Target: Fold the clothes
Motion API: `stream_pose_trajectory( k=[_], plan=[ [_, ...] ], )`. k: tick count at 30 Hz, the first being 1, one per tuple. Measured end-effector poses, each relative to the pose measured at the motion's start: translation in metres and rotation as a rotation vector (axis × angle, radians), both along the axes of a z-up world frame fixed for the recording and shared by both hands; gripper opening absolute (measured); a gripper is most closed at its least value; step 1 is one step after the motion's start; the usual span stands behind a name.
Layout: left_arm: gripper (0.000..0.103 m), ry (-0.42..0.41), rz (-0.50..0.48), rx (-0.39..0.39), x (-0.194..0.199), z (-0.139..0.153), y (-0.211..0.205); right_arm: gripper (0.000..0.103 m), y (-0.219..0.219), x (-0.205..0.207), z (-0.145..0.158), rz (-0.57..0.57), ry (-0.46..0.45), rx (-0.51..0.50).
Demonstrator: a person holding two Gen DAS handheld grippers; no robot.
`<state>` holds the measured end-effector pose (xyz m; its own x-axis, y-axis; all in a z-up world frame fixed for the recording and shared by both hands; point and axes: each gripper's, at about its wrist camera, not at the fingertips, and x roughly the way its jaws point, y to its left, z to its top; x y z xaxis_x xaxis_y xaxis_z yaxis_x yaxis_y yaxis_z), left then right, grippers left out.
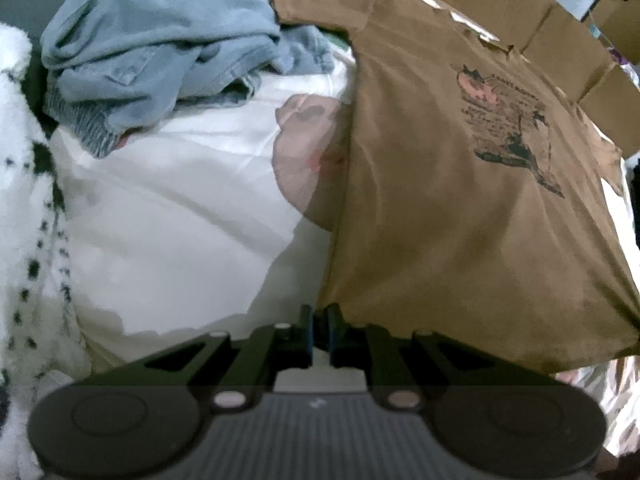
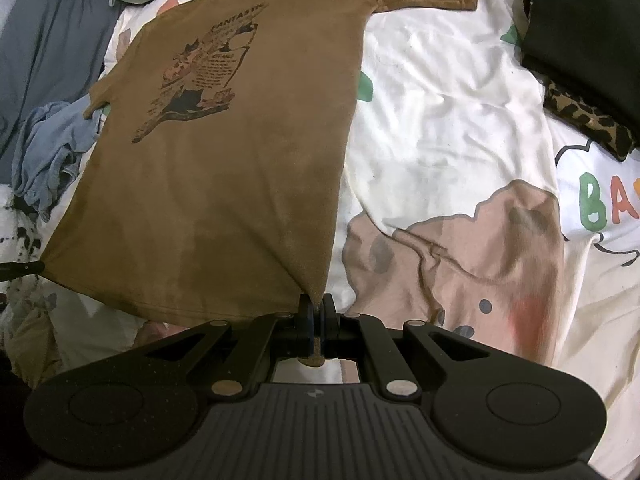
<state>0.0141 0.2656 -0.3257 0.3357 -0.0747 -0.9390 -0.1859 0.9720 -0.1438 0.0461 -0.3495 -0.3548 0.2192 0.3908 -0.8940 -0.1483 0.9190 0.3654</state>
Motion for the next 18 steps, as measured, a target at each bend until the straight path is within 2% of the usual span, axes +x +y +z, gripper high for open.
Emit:
stream_pose_trajectory(
  k=[7, 18],
  plan=[
    [0.007, -0.004, 0.013, 0.024, 0.003, 0.008, 0.009, 0.000, -0.001, -0.001, 0.005, -0.022, -0.007, 0.035],
    [0.007, 0.092, -0.026, 0.059, 0.016, -0.017, 0.000, 0.000, -0.005, -0.004, -0.022, -0.088, 0.026, 0.095]
  ],
)
